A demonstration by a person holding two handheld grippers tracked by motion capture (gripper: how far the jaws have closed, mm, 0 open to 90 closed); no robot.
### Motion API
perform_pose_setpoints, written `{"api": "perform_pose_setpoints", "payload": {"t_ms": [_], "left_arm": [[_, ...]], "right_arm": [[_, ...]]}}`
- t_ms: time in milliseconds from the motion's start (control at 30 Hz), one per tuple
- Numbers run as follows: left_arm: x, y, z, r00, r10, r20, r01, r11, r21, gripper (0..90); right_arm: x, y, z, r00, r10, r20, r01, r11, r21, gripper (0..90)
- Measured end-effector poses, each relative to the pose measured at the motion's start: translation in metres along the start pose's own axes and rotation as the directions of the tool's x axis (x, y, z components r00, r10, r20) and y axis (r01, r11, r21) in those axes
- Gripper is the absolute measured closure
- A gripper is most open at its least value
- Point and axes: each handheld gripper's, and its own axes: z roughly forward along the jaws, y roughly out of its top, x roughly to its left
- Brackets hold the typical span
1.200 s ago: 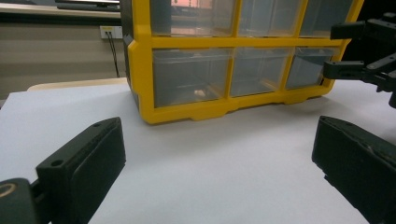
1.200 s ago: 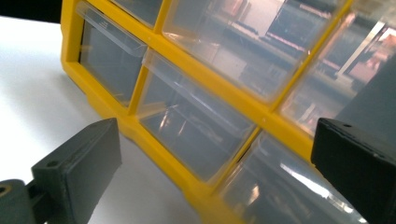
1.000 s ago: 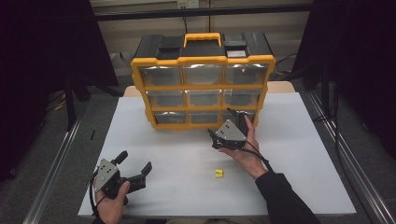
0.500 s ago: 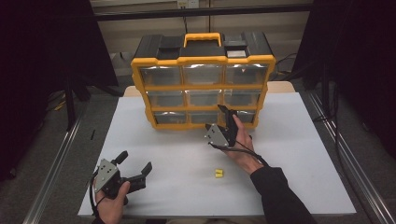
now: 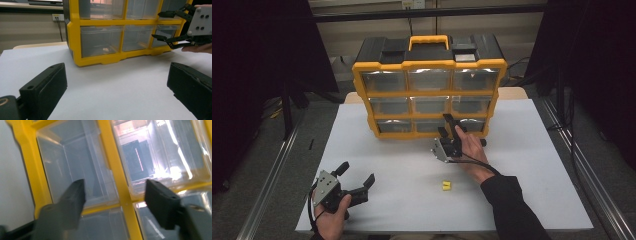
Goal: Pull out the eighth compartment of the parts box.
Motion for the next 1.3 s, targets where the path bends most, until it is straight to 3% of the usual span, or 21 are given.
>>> {"api": "perform_pose_setpoints", "payload": {"t_ms": [167,300,333,367,600,800,1300], "left_arm": [[0.001,0.0,-0.001,1.0,0.001,-0.004,-0.001,1.0,-0.001,2.9],[0.0,0.0,-0.001,1.0,0.002,-0.002,-0.002,1.0,-0.002,2.9],[0.0,0.0,-0.001,1.0,0.002,-0.002,-0.002,1.0,-0.002,2.9],[0.0,0.0,-0.001,1.0,0.002,-0.002,-0.002,1.0,-0.001,2.9],[0.0,0.0,-0.001,1.0,0.004,0.001,-0.004,1.0,-0.001,2.9],[0.0,0.0,-0.001,1.0,0.004,0.002,-0.004,1.0,-0.002,2.9],[0.0,0.0,-0.001,1.0,0.006,-0.001,-0.006,1.0,0.0,2.9]], "right_arm": [[0.008,0.004,0.001,0.9951,-0.098,0.016,0.098,0.995,0.025,48.0],[0.012,0.004,0.003,0.9932,-0.116,0.003,0.116,0.992,0.04,52.0],[0.014,0.004,0.003,0.9907,-0.136,0.002,0.136,0.99,0.04,58.1],[0.014,0.005,0.004,0.9889,-0.149,0.003,0.148,0.988,0.041,58.5],[0.016,0.006,0.005,0.9868,-0.161,0.014,0.16,0.985,0.071,67.0],[0.017,0.007,0.006,0.9817,-0.184,0.051,0.179,0.98,0.083,75.9],[0.014,0.008,0.004,0.9846,-0.167,0.052,0.163,0.983,0.081,78.8]]}}
